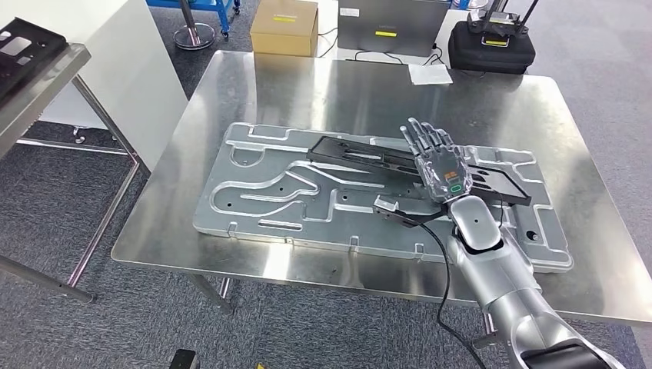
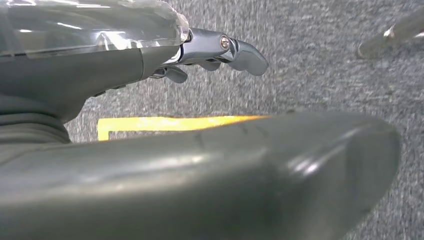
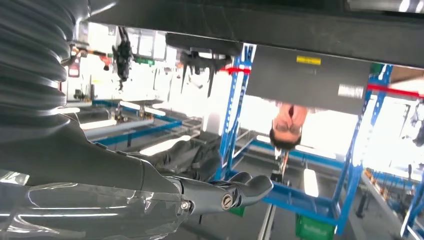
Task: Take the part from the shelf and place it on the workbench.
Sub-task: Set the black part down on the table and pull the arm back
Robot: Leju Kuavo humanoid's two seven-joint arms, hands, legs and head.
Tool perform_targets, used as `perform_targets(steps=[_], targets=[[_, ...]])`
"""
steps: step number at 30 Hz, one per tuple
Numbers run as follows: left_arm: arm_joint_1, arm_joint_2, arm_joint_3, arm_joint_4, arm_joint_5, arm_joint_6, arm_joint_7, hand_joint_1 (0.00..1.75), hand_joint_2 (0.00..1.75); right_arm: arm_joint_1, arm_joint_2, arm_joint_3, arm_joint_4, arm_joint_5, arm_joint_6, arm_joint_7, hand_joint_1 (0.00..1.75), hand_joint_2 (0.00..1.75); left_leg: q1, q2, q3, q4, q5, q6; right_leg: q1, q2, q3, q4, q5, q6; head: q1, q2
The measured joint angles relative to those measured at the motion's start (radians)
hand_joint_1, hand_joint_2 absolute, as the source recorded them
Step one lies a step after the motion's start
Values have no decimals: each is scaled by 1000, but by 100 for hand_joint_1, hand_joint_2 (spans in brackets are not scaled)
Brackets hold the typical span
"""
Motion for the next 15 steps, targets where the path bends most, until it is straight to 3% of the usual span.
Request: perform_targets(steps=[1,3,5,7,9,11,13,14,15], targets=[[1,0,1,0,1,-3,0,0,0,4,0,-4,1,-3,-3,0,0,175,-1,0,2,2,-3,-1,1,0,28,-68,42,-5,0,0],[2,-1,3,0,2,-6,-1,0,0,7,-2,-12,2,-6,-9,-1,0,175,-5,0,2,7,-9,-6,8,-2,80,-188,92,-17,0,0],[3,-1,6,0,3,-6,-2,0,0,11,-3,-19,1,-9,-12,-5,0,175,-7,0,2,8,-11,-14,14,-3,96,-226,97,-25,-1,0],[4,1,9,0,3,-7,-3,0,0,21,-4,-26,-2,-13,-15,-10,0,175,-7,0,3,8,-14,-24,10,-2,99,-233,101,-33,-1,0],[4,2,13,0,2,-7,-6,0,0,31,-4,-33,-14,-25,-21,-17,0,87,-6,1,-12,47,-44,-35,2,-4,105,-241,104,-42,-4,0],[5,3,20,0,0,-12,-10,0,0,45,-2,-44,-33,-41,-26,-26,0,0,1,2,-61,161,-107,-47,0,-7,109,-244,105,-48,-8,0],[7,2,29,0,-1,-21,-12,0,0,67,0,-55,-53,-62,-29,-35,0,0,8,2,-111,270,-149,-57,-1,-9,108,-241,105,-48,-8,0],[9,3,32,0,-2,-26,-14,0,0,79,1,-61,-64,-74,-30,-41,0,0,11,2,-114,279,-144,-60,-1,-9,107,-239,104,-48,-8,0],[10,3,36,0,-4,-31,-17,0,0,92,3,-68,-78,-88,-32,-47,0,0,14,2,-97,247,-121,-62,-2,-9,107,-236,104,-46,-8,0]])
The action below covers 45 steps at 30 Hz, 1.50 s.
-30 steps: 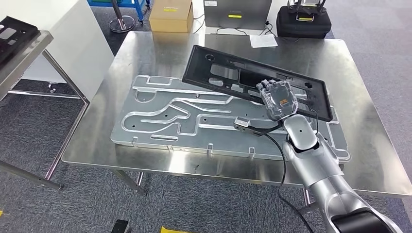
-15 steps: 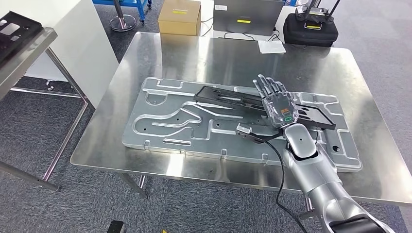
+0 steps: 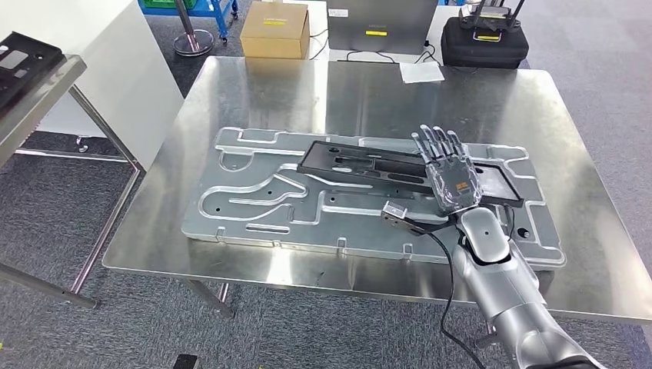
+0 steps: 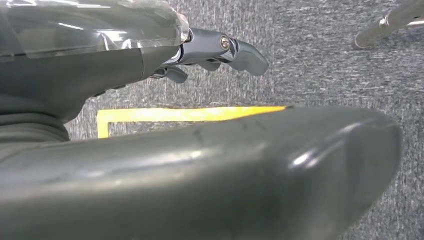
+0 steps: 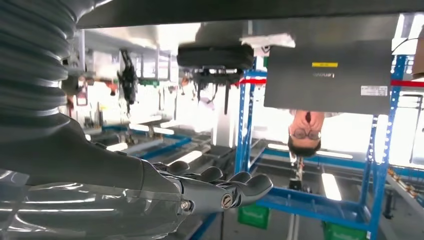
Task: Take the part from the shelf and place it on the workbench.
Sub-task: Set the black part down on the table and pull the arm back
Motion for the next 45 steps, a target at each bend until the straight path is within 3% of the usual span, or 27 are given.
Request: perform_targets(steps=[2,4,8,10,12,13,14,15,18,20,23,25,27,28,29,30,32,34,35,36,38,39,40,42,43,44,45], targets=[[0,1,8,0,-3,-8,-5,0,0,21,6,-15,-32,-26,-4,-9,0,0,3,0,70,-134,62,0,-2,3,-1,6,-4,6,0,0],[-2,1,16,0,-4,-15,-9,0,0,35,10,-29,-63,-45,-6,-14,0,0,1,-2,112,-220,91,8,0,6,-4,11,-4,17,1,0],[-2,0,23,0,-6,-23,-11,0,0,58,16,-53,-108,-65,-8,-21,0,0,-3,-2,110,-239,109,36,-1,7,-10,14,-7,43,2,0],[-5,0,26,0,-6,-26,-12,0,0,65,17,-64,-125,-71,-8,-24,0,0,-1,1,102,-251,125,54,-3,7,-33,74,-65,48,4,0],[-6,0,30,0,-6,-28,-12,0,0,71,17,-76,-138,-79,-8,-25,0,0,-5,1,86,-250,138,61,-1,6,-73,197,-147,51,5,0],[-6,0,32,0,-7,-28,-12,0,0,76,17,-81,-144,-83,-7,-25,0,0,-8,1,77,-249,143,62,-1,6,-86,249,-173,52,5,0],[-6,0,34,0,-7,-29,-12,0,0,80,17,-86,-149,-86,-7,-25,0,0,-10,1,68,-247,149,62,0,6,-85,271,-179,51,5,0],[-6,0,35,0,-8,-29,-12,0,0,84,17,-91,-154,-89,-7,-25,0,0,-12,1,59,-245,155,62,1,6,-65,256,-166,49,5,0],[-7,-1,39,0,-13,-30,-12,0,0,86,17,-104,-173,-95,-5,-27,0,0,-15,1,36,-242,177,55,7,6,65,66,-104,36,4,0],[-8,-2,40,0,-15,-30,-12,0,0,85,17,-110,-184,-96,-2,-28,0,0,-16,1,32,-245,193,45,15,6,103,-5,-92,27,5,0],[-8,0,42,0,-19,-30,-11,0,0,81,16,-116,-188,-95,5,-26,0,0,-16,-1,26,-250,206,27,14,4,88,-12,-65,12,8,0],[-7,2,45,0,-22,-30,-10,0,0,79,17,-119,-187,-91,8,-21,0,0,-13,-1,3,-203,143,15,8,0,66,-18,-39,-2,5,0],[-7,3,47,0,-24,-30,-8,0,0,76,17,-124,-184,-88,8,-15,0,0,-6,0,-28,-79,36,4,8,-1,35,-17,-15,-9,2,0],[-7,3,48,0,-24,-30,-8,0,0,76,17,-127,-182,-89,7,-13,0,0,-3,0,-37,-16,4,-1,8,-2,19,-16,-3,-9,2,0],[-7,4,50,0,-25,-30,-8,0,0,77,17,-130,-179,-90,5,-11,0,0,-1,0,-35,28,-4,-5,8,-2,1,-13,8,-7,1,0],[-8,5,52,0,-25,-30,-8,0,0,77,17,-133,-175,-92,3,-10,0,0,0,0,-18,41,12,-8,8,-2,-16,-10,19,-5,1,0],[-9,7,59,0,-25,-30,-8,0,0,78,17,-137,-172,-96,-3,-10,0,0,3,0,65,-37,56,-9,6,-2,-47,1,37,3,1,0],[-12,10,65,-2,-26,-35,-9,0,0,80,18,-141,-175,-97,-7,-11,0,0,-1,-1,165,-173,45,0,7,-2,-67,9,52,14,2,0],[-13,11,67,-2,-27,-37,-10,0,0,81,19,-143,-177,-98,-9,-11,0,0,-4,-2,193,-219,32,8,7,-3,-69,9,60,21,1,0],[-14,12,70,-3,-28,-41,-11,0,0,82,19,-145,-180,-101,-12,-13,0,0,-8,-3,203,-241,25,17,8,-3,-70,7,69,28,0,0],[-13,13,75,-3,-31,-45,-12,0,0,90,21,-148,-190,-113,-19,-18,0,0,-9,-2,193,-250,42,36,5,-2,-71,2,78,42,-2,0],[-13,13,79,-3,-32,-46,-12,0,0,97,22,-150,-198,-121,-24,-22,0,0,-8,0,186,-253,55,45,4,-1,-77,11,62,47,-2,0],[-14,13,83,-3,-34,-47,-13,0,0,105,23,-152,-208,-130,-30,-26,0,0,-6,2,177,-257,69,54,2,0,-88,39,25,51,-1,0],[-14,13,90,-3,-36,-48,-15,0,0,127,26,-155,-237,-147,-44,-34,0,0,-6,4,148,-260,96,64,1,1,-119,151,-80,57,0,0],[-13,13,94,-3,-37,-49,-16,0,0,142,29,-156,-256,-153,-52,-38,0,0,-7,4,132,-259,109,65,1,2,-132,215,-119,60,0,0],[-11,13,96,-3,-39,-49,-17,0,0,160,33,-157,-278,-157,-61,-41,0,0,-8,4,114,-258,121,65,1,2,-135,264,-133,61,1,0],[-9,13,100,-3,-41,-50,-18,0,0,179,37,-157,-303,-158,-69,-44,0,0,-9,4,97,-256,132,64,1,2,-123,284,-124,61,1,0]])
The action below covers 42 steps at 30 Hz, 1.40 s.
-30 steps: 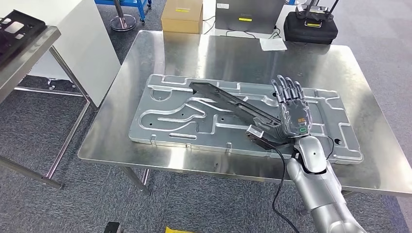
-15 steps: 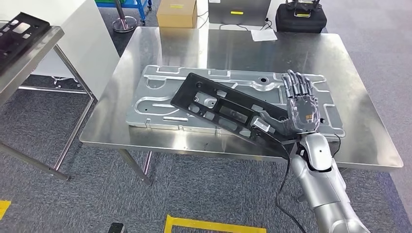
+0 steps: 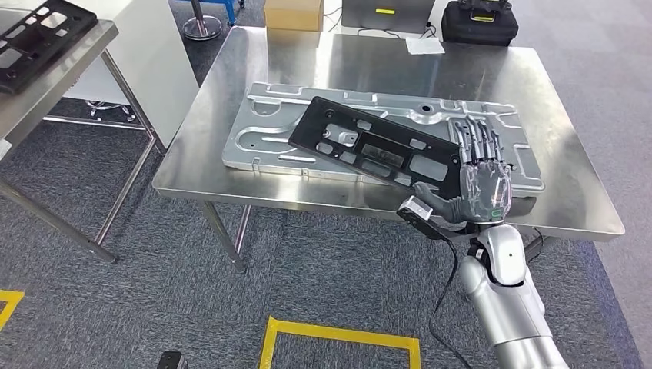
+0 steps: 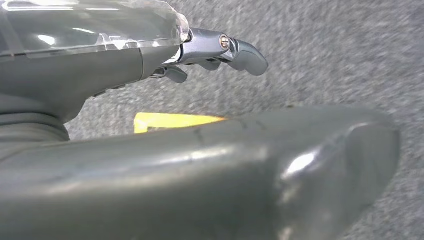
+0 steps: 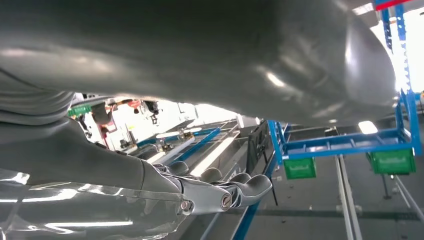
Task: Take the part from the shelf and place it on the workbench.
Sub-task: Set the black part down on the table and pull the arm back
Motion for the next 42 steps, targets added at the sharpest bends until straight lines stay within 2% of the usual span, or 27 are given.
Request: perform_targets(steps=[1,3,5,7,10,11,13,15,16,17,18,20,22,23,25,26,27,29,30,31,33,34,36,38,39,41,42], targets=[[2,0,4,0,-2,-1,-1,0,0,19,5,0,-27,0,-8,-2,0,0,-1,0,-16,2,11,-2,0,0,28,-13,24,-2,0,0],[5,-1,11,0,-4,-2,-3,0,0,51,15,0,-84,0,-22,-4,0,0,-3,-1,-43,7,31,-8,3,0,135,-129,54,-11,0,0],[7,-3,16,0,-4,-3,-5,0,0,71,22,0,-128,0,-32,-5,0,0,-6,-2,-57,13,42,-15,9,0,230,-255,34,-21,0,0],[7,-4,17,0,-4,-3,-6,0,0,77,25,0,-144,0,-35,-5,0,0,-8,-2,-60,15,44,-17,12,-1,257,-299,17,-24,0,0],[8,-4,19,0,-4,-3,-8,0,0,93,29,0,-165,0,-44,-5,0,0,-6,-1,-58,12,53,-22,13,-1,258,-307,17,-27,-2,0],[12,-4,26,0,-4,-3,-11,0,0,121,38,0,-199,-8,-54,-10,0,0,-4,-1,-60,14,51,-30,12,-3,251,-311,28,-36,0,0],[23,-4,42,0,-3,-3,-18,0,0,196,64,0,-290,-40,-74,-31,0,0,1,-2,-80,75,-21,-48,11,-7,223,-316,64,-58,0,0],[32,-6,57,0,-1,-3,-24,0,0,267,92,0,-368,-87,-83,-61,0,0,6,-2,-107,205,-132,-62,10,-9,184,-317,99,-71,-1,0],[34,-6,63,0,0,-3,-27,0,0,291,102,0,-391,-111,-83,-76,0,0,8,-2,-110,261,-153,-66,11,-10,166,-315,112,-70,-1,0],[36,-7,69,0,2,-3,-31,0,0,317,113,-1,-414,-142,-83,-93,0,0,9,-2,-101,293,-149,-69,10,-10,147,-311,124,-68,-1,0],[38,-7,75,0,5,-2,-36,0,0,343,124,-3,-434,-179,-83,-112,0,0,10,-2,-77,292,-125,-70,10,-10,129,-307,134,-65,-1,0],[42,-7,89,0,12,1,-46,0,0,402,150,-15,-475,-279,-83,-157,0,0,12,-3,21,192,-88,-69,10,-11,97,-296,152,-58,-2,0],[45,-7,106,0,22,4,-55,0,0,463,176,-35,-511,-430,-67,-203,0,0,9,-4,127,46,-112,-59,11,-12,79,-287,167,-47,-1,0],[47,-7,115,0,27,5,-58,0,0,493,189,-46,-524,-524,-45,-228,0,44,6,-5,154,2,-129,-52,12,-13,77,-285,175,-40,-1,0],[54,-9,137,0,35,6,-62,0,0,549,217,-81,-537,-720,41,-284,0,131,2,-3,155,-18,-125,-35,11,-14,78,-288,190,-27,-2,0],[57,-11,150,0,37,7,-64,0,0,577,232,-107,-538,-813,117,-314,0,131,3,0,150,-20,-114,-26,9,-12,74,-282,181,-22,-3,0],[60,-13,163,0,38,8,-64,0,0,603,247,-137,-537,-898,219,-352,0,87,4,3,140,-23,-102,-16,8,-9,66,-262,153,-17,-2,0],[63,-16,189,0,42,12,-64,0,0,639,279,-217,-516,-1039,481,-442,0,0,5,10,110,-25,-75,-3,6,-3,40,-169,47,-11,-1,0],[65,-17,202,0,44,16,-63,0,0,645,297,-268,-492,-1086,610,-482,0,0,4,11,93,-24,-62,0,6,-1,28,-107,-2,-9,-1,0],[66,-19,216,0,46,21,-61,0,0,643,315,-334,-452,-1114,726,-506,0,0,3,12,76,-22,-49,0,6,0,22,-51,-30,-7,-1,0],[70,-25,244,0,48,31,-58,0,0,623,346,-497,-335,-1116,893,-522,0,0,3,12,41,-17,-25,-3,6,0,48,-10,-6,-6,-1,0],[73,-29,258,0,48,36,-57,0,0,608,355,-584,-264,-1092,939,-524,0,0,2,11,24,-13,-15,-5,6,0,86,-39,25,-7,-1,0],[76,-38,283,0,48,44,-57,0,0,567,362,-742,-100,-1023,957,-526,0,0,1,10,1,-3,0,-11,10,-1,201,-175,46,-17,0,0],[77,-46,304,0,45,51,-58,0,0,522,360,-870,72,-936,884,-526,0,0,-3,10,-11,4,12,-22,16,-3,288,-303,12,-30,0,0],[77,-48,313,0,41,54,-58,0,0,503,356,-923,161,-885,816,-522,0,0,-4,9,-14,4,18,-29,20,-4,304,-333,0,-37,0,0],[79,-50,331,0,32,60,-59,0,0,471,343,-1006,339,-796,651,-487,0,0,0,9,-20,5,26,-43,19,-9,296,-343,10,-52,1,0],[81,-50,339,0,27,62,-60,0,0,456,337,-1045,425,-768,581,-456,0,0,1,9,-27,18,9,-48,18,-12,290,-345,19,-61,1,0]])
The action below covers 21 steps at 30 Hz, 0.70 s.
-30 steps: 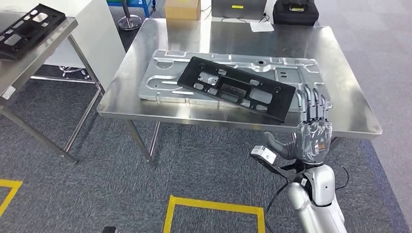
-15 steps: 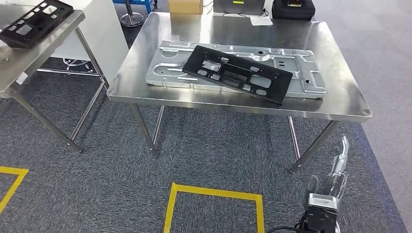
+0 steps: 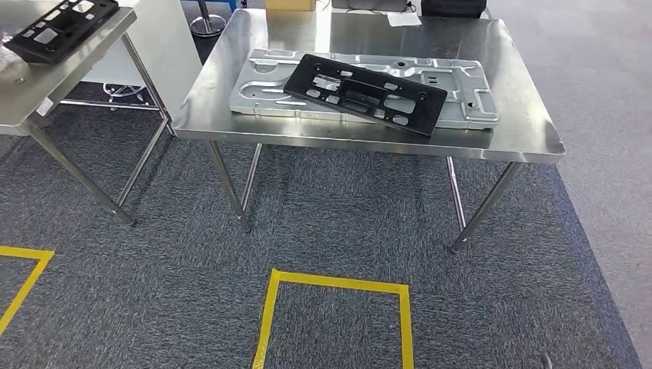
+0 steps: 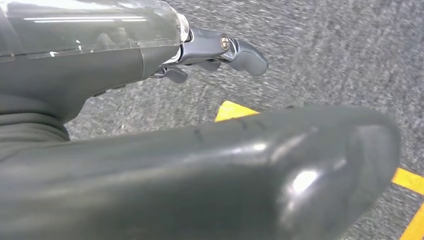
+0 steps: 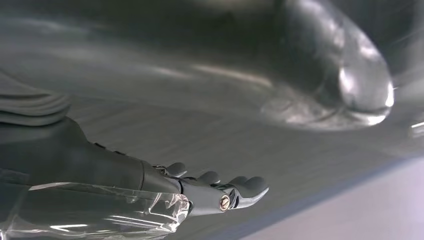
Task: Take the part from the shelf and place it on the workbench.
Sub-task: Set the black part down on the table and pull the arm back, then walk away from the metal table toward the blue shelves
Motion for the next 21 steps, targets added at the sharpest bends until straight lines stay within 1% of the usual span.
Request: perform_targets(steps=[1,2,3,4,5,6,7,8,9,10,11,12,13,14,15,16,17,18,19,20,21], targets=[[2,-1,8,0,-5,1,0,0,0,-13,-5,-36,77,16,-56,40,0,0,2,0,-13,33,-35,-5,-2,-4,-9,-1,10,-7,-1,0],[5,-1,16,0,-10,2,0,0,0,-25,-8,-69,146,26,-98,81,0,0,4,-1,-29,85,-84,-10,-2,-8,-18,-1,18,-12,-1,0],[7,-2,24,0,-15,3,0,0,0,-35,-11,-98,208,34,-128,119,0,0,5,-1,-48,150,-132,-15,-1,-11,-29,0,25,-15,-2,0],[9,-3,30,0,-20,4,1,0,0,-44,-13,-122,261,42,-151,158,0,0,6,-1,-63,212,-163,-19,0,-16,-39,2,32,-16,-2,0],[10,-4,37,0,-25,5,2,0,0,-52,-14,-143,306,48,-167,196,0,0,6,-1,-66,251,-172,-22,2,-21,-50,5,37,-16,-2,0],[11,-5,44,0,-29,6,4,0,0,-60,-16,-160,344,55,-181,233,0,0,6,0,-52,255,-162,-22,3,-27,-59,9,41,-15,-2,0],[11,-6,50,0,-32,8,7,0,0,-67,-16,-173,378,60,-194,272,0,0,6,2,-18,220,-140,-20,4,-33,-66,13,44,-14,-2,0],[10,-6,57,0,-36,10,10,0,0,-74,-16,-185,408,67,-207,310,0,0,4,9,34,151,-117,-15,5,-40,-70,17,45,-13,-2,0],[9,-6,62,-1,-39,12,12,0,0,-79,-16,-193,435,74,-216,343,0,0,0,23,88,73,-107,-7,7,-48,-74,21,46,-11,-2,0],[8,-6,68,-2,-42,14,14,0,0,-84,-16,-201,458,80,-224,369,0,0,-4,36,126,14,-99,1,9,-56,-75,23,47,-8,-1,0],[8,-6,73,-4,-45,14,15,0,0,-89,-16,-207,477,86,-229,386,0,0,-9,46,147,-26,-100,10,9,-64,-75,25,48,-4,-2,0],[8,-7,77,-5,-47,14,16,0,0,-94,-16,-213,492,90,-232,395,0,0,-13,48,150,-39,-103,18,10,-72,-75,25,49,1,-2,0],[10,-7,81,-5,-48,14,17,0,0,-99,-15,-217,505,94,-233,400,0,0,-14,42,145,-42,-98,25,10,-80,-74,24,51,6,-3,0],[12,-8,84,-5,-50,14,18,0,0,-104,-15,-220,514,98,-231,400,0,0,-11,35,145,-52,-94,31,9,-78,-73,27,50,13,-4,0],[14,-9,87,-5,-51,14,20,0,0,-108,-15,-222,522,102,-228,397,0,0,-7,27,144,-58,-86,37,9,-64,-78,38,39,19,-4,0],[14,-11,90,-6,-53,15,21,0,0,-109,-15,-222,528,108,-223,392,0,0,-3,19,142,-65,-78,43,7,-43,-91,68,15,25,-3,0],[15,-12,93,-6,-57,15,23,0,0,-110,-15,-222,534,116,-217,387,0,0,-1,12,139,-67,-70,47,4,-18,-114,119,-19,30,-2,0],[15,-12,96,-7,-61,15,24,0,0,-109,-15,-222,539,126,-213,381,0,0,0,3,132,-67,-66,49,1,-1,-145,185,-57,34,-2,0],[15,-12,98,-7,-66,14,26,0,0,-109,-15,-222,544,139,-209,376,0,0,0,-6,126,-64,-63,50,-2,7,-174,250,-87,37,-1,0],[15,-13,99,-7,-74,14,28,0,0,-109,-16,-222,549,154,-207,372,0,0,0,-16,120,-62,-60,49,-5,10,-193,294,-99,40,-2,0],[16,-13,100,-7,-81,14,31,0,0,-109,-16,-221,552,170,-206,370,0,0,1,-27,115,-58,-59,47,-8,11,-193,301,-90,43,-1,0]])
